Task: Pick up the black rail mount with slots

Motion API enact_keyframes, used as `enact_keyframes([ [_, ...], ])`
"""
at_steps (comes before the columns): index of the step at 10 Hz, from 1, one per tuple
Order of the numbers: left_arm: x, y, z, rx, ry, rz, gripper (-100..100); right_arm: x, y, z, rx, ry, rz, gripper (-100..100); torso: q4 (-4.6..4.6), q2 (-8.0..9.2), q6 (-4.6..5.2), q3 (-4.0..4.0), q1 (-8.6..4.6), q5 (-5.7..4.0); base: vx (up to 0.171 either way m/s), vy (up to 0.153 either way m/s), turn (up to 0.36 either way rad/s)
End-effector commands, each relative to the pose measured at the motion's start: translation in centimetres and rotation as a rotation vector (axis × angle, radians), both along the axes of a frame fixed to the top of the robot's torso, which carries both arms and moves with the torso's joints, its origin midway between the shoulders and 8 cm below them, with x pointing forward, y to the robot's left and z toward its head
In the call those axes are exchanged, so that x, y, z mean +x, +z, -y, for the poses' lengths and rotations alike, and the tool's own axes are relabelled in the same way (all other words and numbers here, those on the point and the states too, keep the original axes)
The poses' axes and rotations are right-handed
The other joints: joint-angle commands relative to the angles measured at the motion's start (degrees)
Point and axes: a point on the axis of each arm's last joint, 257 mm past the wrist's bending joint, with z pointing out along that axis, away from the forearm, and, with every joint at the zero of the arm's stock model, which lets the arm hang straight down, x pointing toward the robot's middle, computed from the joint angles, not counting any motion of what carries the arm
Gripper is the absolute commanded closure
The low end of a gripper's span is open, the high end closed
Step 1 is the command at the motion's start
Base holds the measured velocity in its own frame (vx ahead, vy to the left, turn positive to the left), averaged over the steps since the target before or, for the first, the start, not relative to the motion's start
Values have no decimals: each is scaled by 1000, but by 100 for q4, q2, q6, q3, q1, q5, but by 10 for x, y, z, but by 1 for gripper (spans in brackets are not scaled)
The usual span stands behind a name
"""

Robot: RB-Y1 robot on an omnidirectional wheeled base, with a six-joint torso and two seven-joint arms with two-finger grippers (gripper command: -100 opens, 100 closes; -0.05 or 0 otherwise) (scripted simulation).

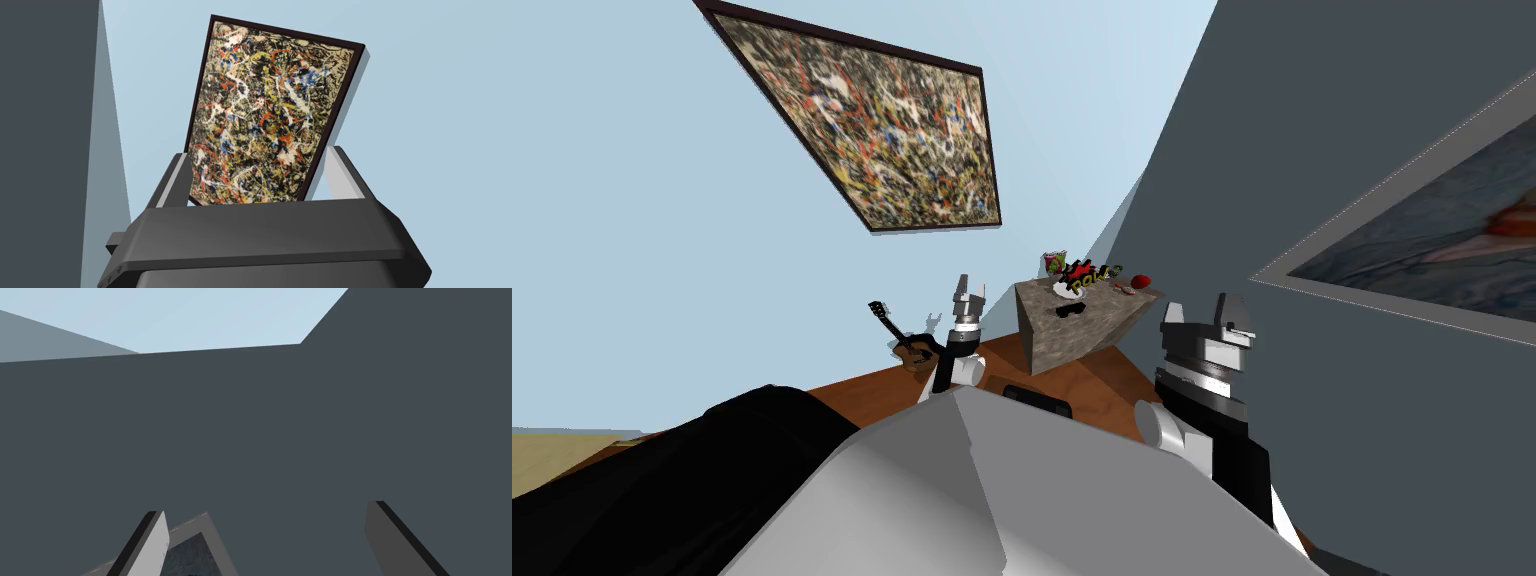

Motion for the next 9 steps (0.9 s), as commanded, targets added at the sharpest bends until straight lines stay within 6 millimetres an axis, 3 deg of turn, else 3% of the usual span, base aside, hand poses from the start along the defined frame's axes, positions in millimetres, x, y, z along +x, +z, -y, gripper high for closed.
enact_keyframes([
  [1,0,0,0,0,0,0,0,2,-4,-2,-44,9,-23,-100,0,0,0,0,0,0,-7,10,77],
  [9,0,0,0,0,0,0,0,10,-50,-1,-318,29,-217,-100,3,13,0,7,9,2,-26,26,127],
])
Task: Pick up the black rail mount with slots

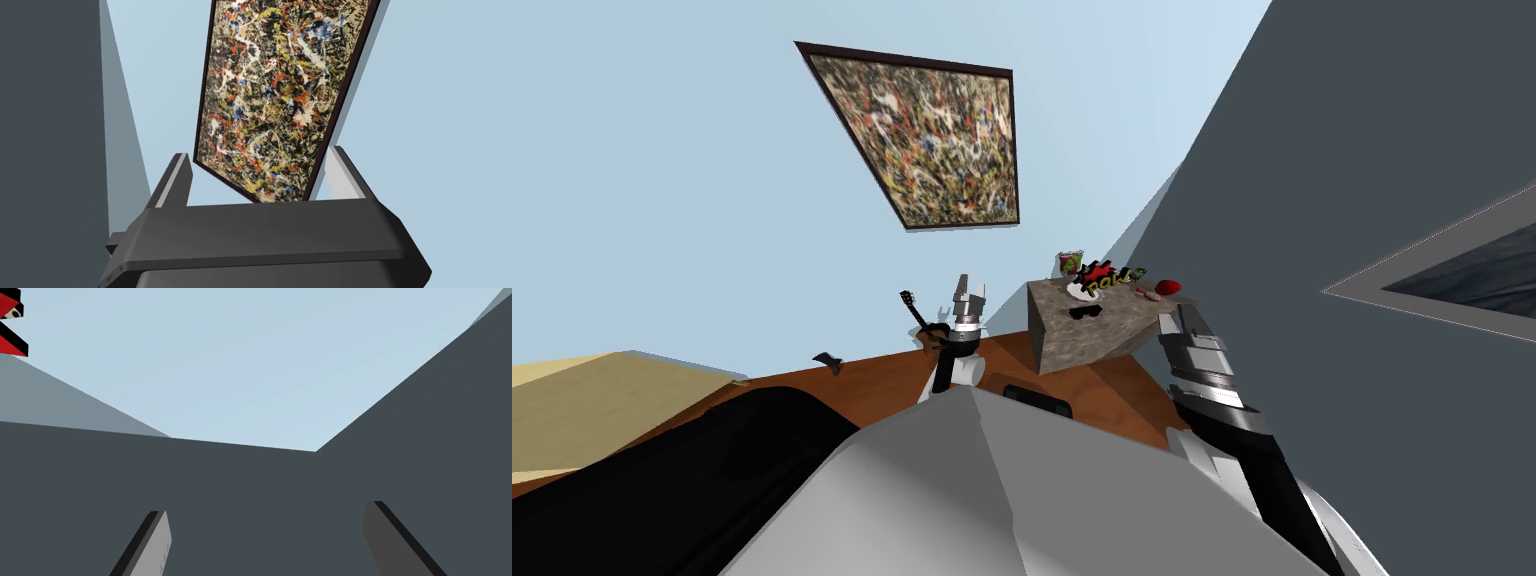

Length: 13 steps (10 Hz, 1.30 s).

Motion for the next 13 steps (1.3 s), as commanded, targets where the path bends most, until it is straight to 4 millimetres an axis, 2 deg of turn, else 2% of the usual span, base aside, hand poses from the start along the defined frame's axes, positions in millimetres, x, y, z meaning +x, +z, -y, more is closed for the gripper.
enact_keyframes([
  [1,0,0,0,0,0,0,0,0,-18,5,-71,-6,-61,-100,0,0,0,0,0,0,-49,43,290],
  [2,0,0,0,0,0,0,0,1,-17,3,-89,5,-65,-100,1,4,-1,2,4,1,-36,27,74],
  [3,0,0,0,0,0,0,0,1,-29,8,-137,-1,-108,-100,1,2,3,2,0,0,-32,40,166],
  [4,0,0,0,0,0,0,0,1,-29,7,-149,6,-110,-100,1,2,0,1,3,1,-20,28,83],
  [5,0,0,0,0,0,0,0,0,-41,12,-202,2,-155,-100,0,-2,3,-1,0,0,-23,40,190],
  [6,0,0,0,0,0,0,0,1,-41,11,-210,7,-156,-100,0,-3,0,-1,2,1,-21,31,93],
  [7,0,0,0,0,0,0,0,0,-53,17,-266,4,-201,-100,0,-4,3,-2,0,0,-25,43,203],
  [8,0,0,0,0,0,0,0,0,-53,16,-274,9,-203,-100,0,-3,0,-2,3,1,-17,30,107],
  [9,0,0,0,0,0,0,0,-1,-65,22,-331,6,-248,-100,0,-4,3,-2,0,0,-25,33,177],
  [10,0,0,0,0,0,0,0,-1,-65,21,-338,11,-250,-100,0,-3,0,-2,0,0,-19,30,107],
  [11,0,0,0,0,0,0,0,-3,-78,28,-397,8,-295,-100,0,-4,4,-2,0,0,-19,45,231],
  [12,0,0,0,0,0,0,0,-3,-78,27,-404,13,-296,-100,-1,-4,0,-2,3,1,-17,35,103],
  [13,0,0,0,0,0,0,0,-5,-90,35,-464,11,-341,-100,0,-5,4,-2,1,0,-26,46,190],
])
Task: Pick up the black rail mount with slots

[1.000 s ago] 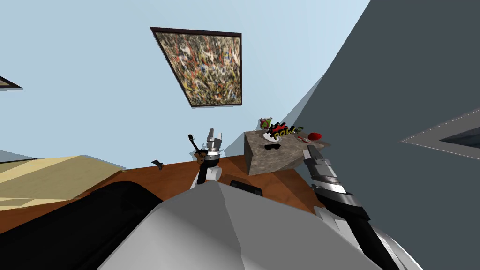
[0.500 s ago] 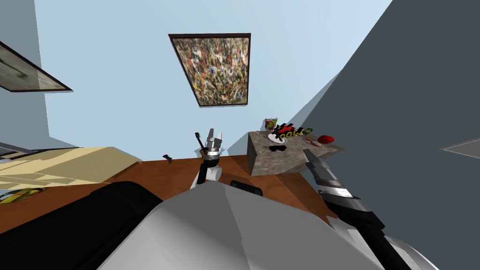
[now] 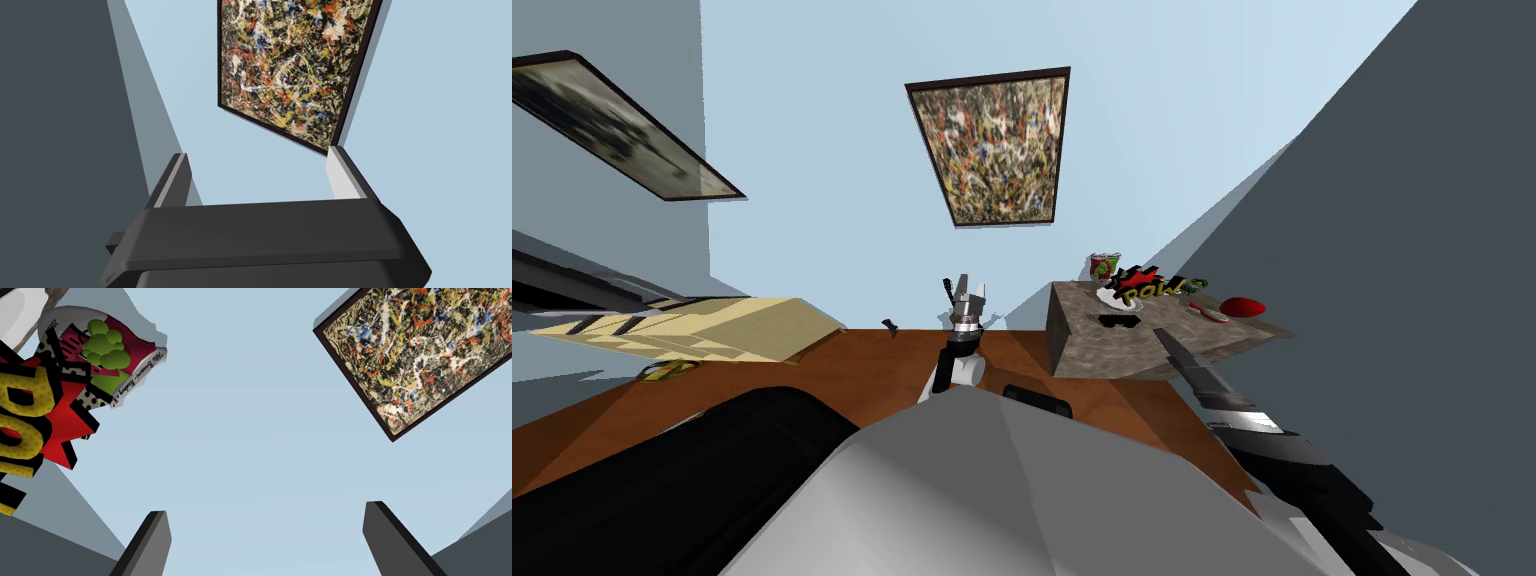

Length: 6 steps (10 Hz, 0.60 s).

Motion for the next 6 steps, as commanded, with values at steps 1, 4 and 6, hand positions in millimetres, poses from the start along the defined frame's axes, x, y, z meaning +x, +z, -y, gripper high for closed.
enact_keyframes([
  [1,0,0,0,0,0,0,0,1,-5,3,-38,6,-23,-100,0,0,0,0,0,0,-27,33,99],
  [4,0,0,0,0,0,0,0,-5,-28,19,-169,10,-111,-100,0,-1,4,0,-4,-1,-18,37,167],
  [6,0,0,0,0,0,0,0,-8,-40,27,-239,17,-154,-100,-1,-7,3,-4,-7,-1,-6,30,152],
])
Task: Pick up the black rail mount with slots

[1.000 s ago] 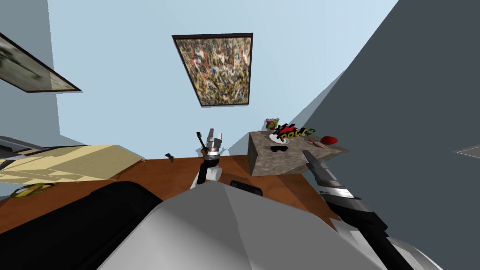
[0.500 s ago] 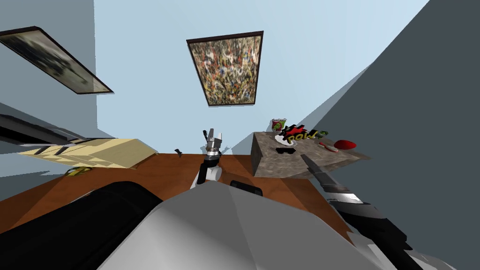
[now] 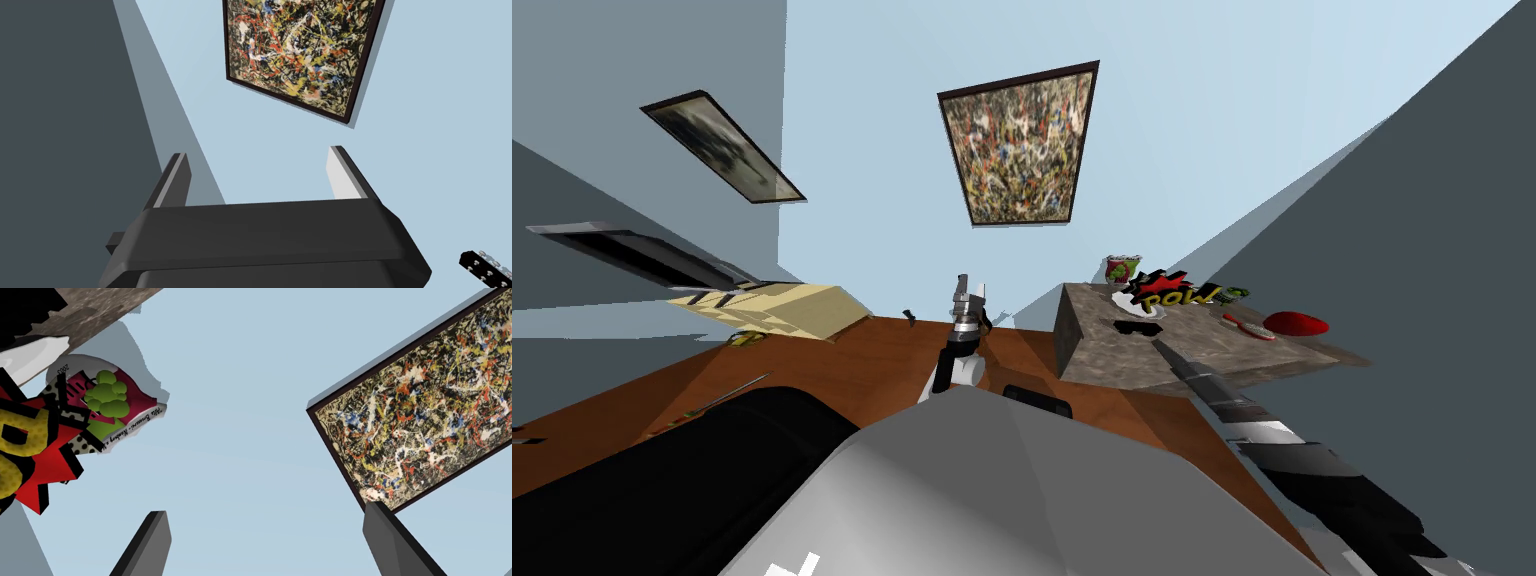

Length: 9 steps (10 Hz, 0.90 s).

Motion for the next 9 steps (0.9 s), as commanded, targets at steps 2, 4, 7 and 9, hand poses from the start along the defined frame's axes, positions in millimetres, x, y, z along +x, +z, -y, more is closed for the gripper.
enact_keyframes([
  [2,0,0,0,0,0,0,0,-4,-16,13,-106,12,-63,-100,0,0,3,0,-3,0,-5,26,143],
  [4,0,0,0,0,0,0,0,-8,-27,22,-188,31,-107,-100,-1,-2,-1,-1,1,1,0,30,225],
  [7,0,0,0,0,0,0,0,-16,-49,42,-335,56,-184,-100,-1,-4,5,-2,-9,-2,9,11,154],
  [9,0,0,0,0,0,0,0,-21,-60,53,-414,77,-222,-100,-1,-7,4,-4,-11,-3,14,2,142],
])
